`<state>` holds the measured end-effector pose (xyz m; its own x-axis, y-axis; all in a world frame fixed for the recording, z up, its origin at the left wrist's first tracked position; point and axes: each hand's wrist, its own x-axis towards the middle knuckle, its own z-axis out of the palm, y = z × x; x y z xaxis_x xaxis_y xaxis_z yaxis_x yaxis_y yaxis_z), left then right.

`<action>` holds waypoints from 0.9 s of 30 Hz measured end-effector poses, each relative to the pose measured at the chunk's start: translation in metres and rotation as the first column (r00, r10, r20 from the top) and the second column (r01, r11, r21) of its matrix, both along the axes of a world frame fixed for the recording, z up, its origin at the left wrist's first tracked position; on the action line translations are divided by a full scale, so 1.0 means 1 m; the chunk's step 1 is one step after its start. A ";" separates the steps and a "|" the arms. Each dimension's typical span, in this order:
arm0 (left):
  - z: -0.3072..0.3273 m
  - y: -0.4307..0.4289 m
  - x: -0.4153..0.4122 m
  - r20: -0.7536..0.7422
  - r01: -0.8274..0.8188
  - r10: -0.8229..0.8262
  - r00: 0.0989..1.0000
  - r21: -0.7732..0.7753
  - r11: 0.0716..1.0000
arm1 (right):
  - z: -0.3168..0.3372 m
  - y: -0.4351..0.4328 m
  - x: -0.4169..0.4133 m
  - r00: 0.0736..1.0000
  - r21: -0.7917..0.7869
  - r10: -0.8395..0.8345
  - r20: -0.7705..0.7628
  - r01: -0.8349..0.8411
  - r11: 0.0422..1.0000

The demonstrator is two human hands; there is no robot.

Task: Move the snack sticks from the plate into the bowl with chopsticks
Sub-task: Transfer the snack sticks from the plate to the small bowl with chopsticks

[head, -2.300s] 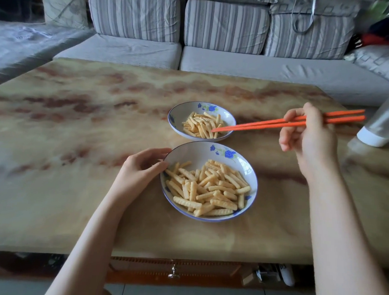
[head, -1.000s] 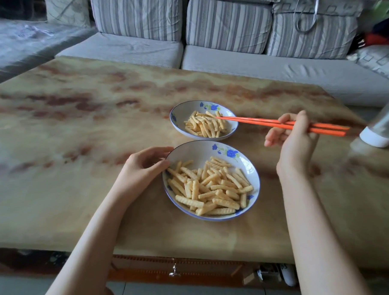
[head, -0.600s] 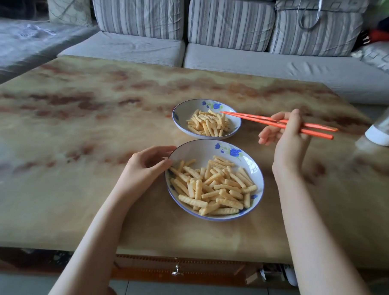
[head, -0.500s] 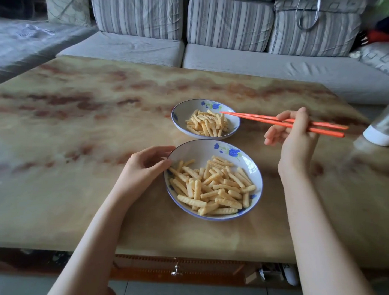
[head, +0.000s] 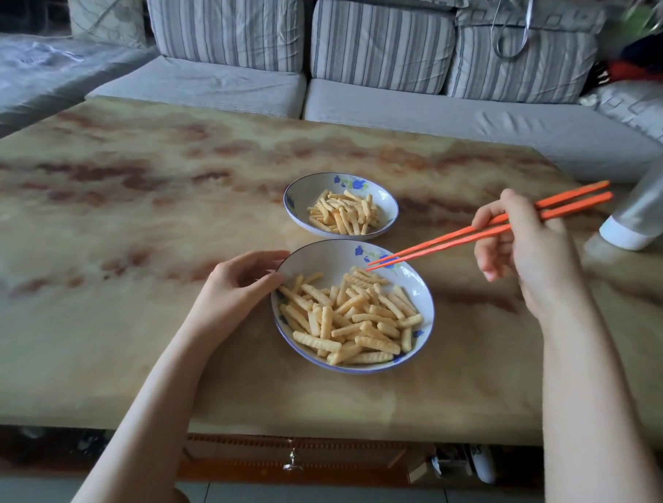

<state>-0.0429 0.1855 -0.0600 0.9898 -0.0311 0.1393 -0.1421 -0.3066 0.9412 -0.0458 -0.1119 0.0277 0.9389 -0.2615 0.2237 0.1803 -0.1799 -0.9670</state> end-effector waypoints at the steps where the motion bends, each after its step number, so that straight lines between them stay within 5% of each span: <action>1: 0.000 0.000 0.000 0.000 -0.001 0.001 1.000 -0.001 1.000 | -0.002 0.001 0.001 1.000 0.000 0.004 -0.007 -0.004 1.000; 13: -0.001 0.001 0.001 0.010 -0.007 0.006 1.000 0.010 1.000 | -0.012 0.007 0.009 0.999 0.041 -0.031 -0.017 0.031 0.999; 22: 0.000 0.001 0.000 0.003 -0.007 0.007 1.000 0.003 1.000 | -0.004 0.023 0.015 0.975 0.323 -0.183 0.126 0.134 0.937; 27: 0.000 0.001 0.001 0.017 -0.016 0.015 1.000 0.011 1.000 | -0.014 0.046 0.030 0.973 0.338 -0.193 0.124 0.142 0.930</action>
<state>-0.0422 0.1860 -0.0602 0.9876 -0.0175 0.1558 -0.1531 -0.3197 0.9351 -0.0157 -0.0654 0.0134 0.8363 -0.4944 0.2368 0.3248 0.0988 -0.9406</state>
